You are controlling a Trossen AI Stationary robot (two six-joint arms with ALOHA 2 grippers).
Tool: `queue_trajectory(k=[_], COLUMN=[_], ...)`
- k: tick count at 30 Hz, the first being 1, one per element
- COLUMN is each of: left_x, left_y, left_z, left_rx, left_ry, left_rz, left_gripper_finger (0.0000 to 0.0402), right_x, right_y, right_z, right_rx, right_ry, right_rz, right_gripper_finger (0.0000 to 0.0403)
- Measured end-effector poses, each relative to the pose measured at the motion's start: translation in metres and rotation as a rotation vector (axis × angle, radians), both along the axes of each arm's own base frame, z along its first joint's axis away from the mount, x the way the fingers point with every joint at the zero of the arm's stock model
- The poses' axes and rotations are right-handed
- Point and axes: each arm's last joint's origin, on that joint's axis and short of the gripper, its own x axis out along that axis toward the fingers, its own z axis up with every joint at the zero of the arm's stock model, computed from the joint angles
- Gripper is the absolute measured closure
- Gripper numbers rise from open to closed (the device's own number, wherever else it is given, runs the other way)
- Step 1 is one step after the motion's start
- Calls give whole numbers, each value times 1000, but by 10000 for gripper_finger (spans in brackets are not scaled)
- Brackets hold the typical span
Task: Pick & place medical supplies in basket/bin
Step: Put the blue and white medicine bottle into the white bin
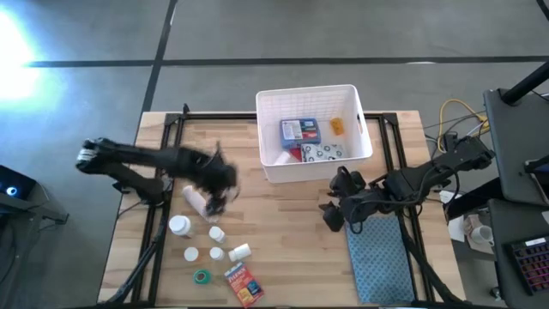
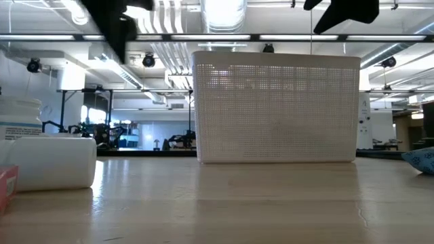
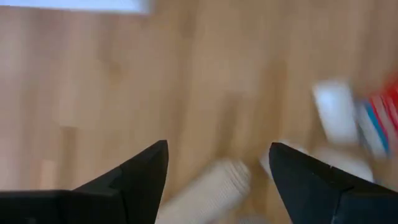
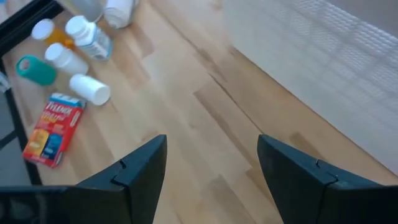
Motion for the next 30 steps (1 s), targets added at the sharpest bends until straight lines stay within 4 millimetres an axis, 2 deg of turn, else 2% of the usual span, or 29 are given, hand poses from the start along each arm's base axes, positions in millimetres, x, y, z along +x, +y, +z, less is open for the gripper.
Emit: queue_trajectory(k=[3,5,11,19,30], left_x=[-29,-40,-56,-55,-49], left_y=[-28,-45,-75,-81,-84], left_z=[-19,-29,-65,-95,-108], left_rx=[-20,-48,-129,-68,-29], left_ry=[-22,-72,-108,-59,-127], left_rz=[-129,-180,-203,-308,-457], left_gripper_finger=[144,144,144,144,144], right_x=[0,0,0,0,-1], right_y=[1,1,1,1,0], right_z=[0,0,0,-1,-10], right_rx=[-6,-10,-11,39,100], right_ry=[2,3,4,-10,-6], right_rz=[33,40,39,-25,-120], right_gripper_finger=[163,163,163,163,163])
